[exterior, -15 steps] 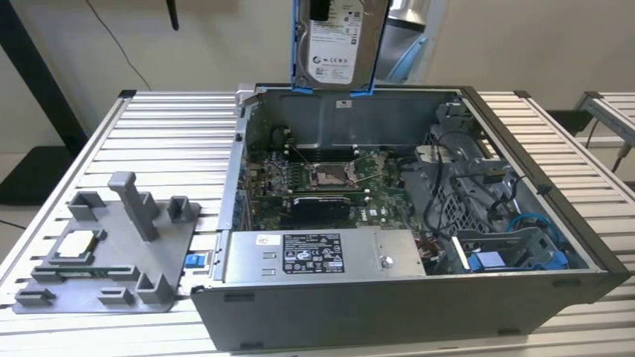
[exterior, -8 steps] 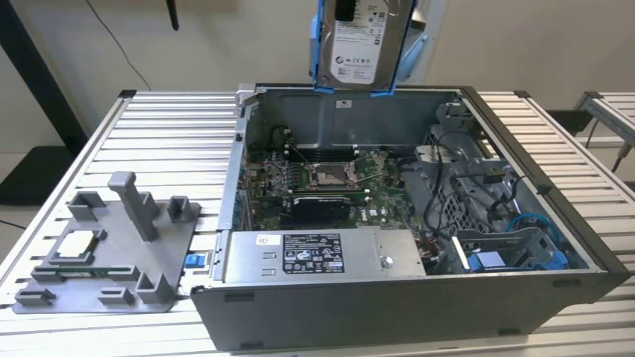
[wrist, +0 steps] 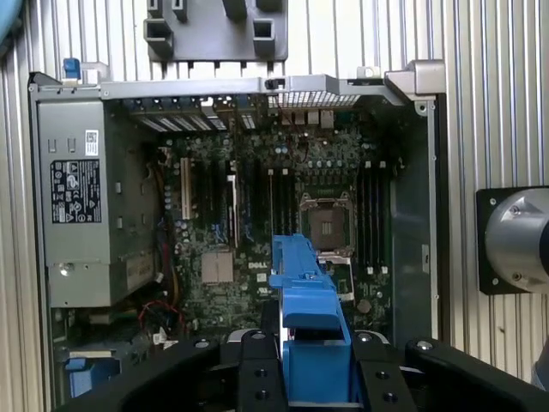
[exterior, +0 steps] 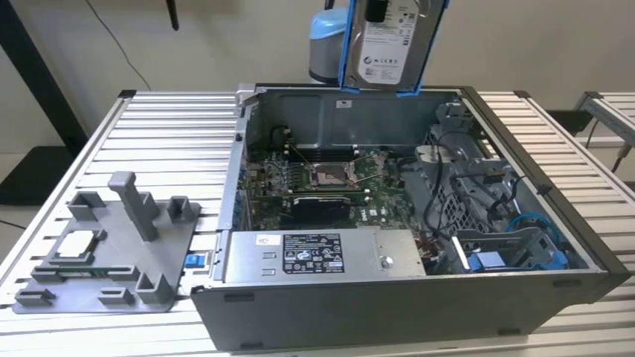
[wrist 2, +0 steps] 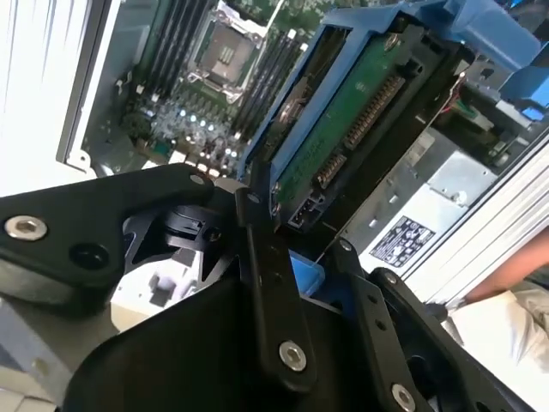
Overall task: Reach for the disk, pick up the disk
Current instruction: 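Pick up the disk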
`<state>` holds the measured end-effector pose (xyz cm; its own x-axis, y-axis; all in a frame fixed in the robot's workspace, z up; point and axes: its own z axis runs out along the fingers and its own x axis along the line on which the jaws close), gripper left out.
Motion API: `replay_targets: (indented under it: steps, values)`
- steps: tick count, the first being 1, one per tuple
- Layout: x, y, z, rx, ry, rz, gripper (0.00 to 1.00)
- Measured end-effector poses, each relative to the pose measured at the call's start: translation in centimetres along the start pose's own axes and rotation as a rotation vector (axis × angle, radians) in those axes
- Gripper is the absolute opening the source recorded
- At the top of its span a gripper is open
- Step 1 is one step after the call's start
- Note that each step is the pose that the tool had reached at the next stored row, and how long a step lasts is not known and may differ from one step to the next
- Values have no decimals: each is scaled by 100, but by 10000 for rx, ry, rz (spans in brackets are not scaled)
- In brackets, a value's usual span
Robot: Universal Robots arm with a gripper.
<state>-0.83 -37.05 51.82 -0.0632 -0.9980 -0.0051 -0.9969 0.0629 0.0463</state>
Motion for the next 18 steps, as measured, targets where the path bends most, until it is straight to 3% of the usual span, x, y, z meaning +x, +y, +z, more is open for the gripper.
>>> replay_targets:
  steps: [18]
  values:
    - [-50, -777, -27, 7, 1, 0, 0]
